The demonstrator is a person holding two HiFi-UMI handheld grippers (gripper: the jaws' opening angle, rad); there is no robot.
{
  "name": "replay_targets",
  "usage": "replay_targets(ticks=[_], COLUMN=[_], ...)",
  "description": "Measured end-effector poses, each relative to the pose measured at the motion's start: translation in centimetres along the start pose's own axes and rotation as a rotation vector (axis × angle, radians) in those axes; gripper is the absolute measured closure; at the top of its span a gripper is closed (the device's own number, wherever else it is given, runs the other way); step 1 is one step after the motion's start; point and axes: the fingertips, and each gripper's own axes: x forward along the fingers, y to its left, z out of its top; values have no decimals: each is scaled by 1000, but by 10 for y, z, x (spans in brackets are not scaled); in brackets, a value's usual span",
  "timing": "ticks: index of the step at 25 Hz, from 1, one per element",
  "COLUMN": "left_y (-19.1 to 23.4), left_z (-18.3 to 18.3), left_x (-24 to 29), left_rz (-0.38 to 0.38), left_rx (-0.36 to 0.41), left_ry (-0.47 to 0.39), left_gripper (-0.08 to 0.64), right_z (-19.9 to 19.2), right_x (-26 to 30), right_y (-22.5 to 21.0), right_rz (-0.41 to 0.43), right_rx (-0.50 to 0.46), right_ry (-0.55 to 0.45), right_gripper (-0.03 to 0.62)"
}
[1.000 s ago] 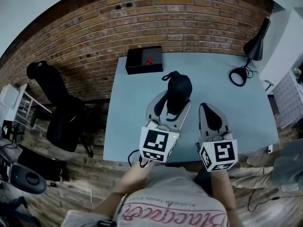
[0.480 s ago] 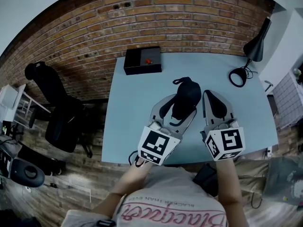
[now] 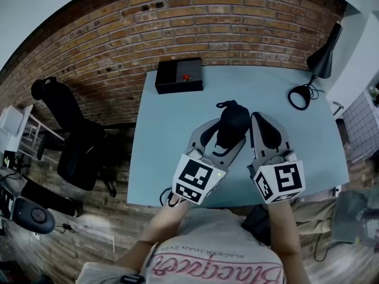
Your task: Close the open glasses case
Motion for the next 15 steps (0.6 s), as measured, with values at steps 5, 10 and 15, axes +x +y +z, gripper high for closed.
replay_targets(ticks=[5, 10, 15], left_y=[-2, -1, 6], left_z=[-4, 1, 8], left_x=[5, 2, -5], left_rz=[-7, -120, -236], left_rx=[3, -182, -387], left_ry=[7, -65, -136], left_gripper=[288, 295, 298], right_z=[8, 10, 5], right_x=[4, 2, -10], right_y=[17, 8, -8], right_rz=[67, 38, 0], right_rx=[-50, -68, -58], right_ry=[-18, -14, -5], right_gripper=[575, 575, 575])
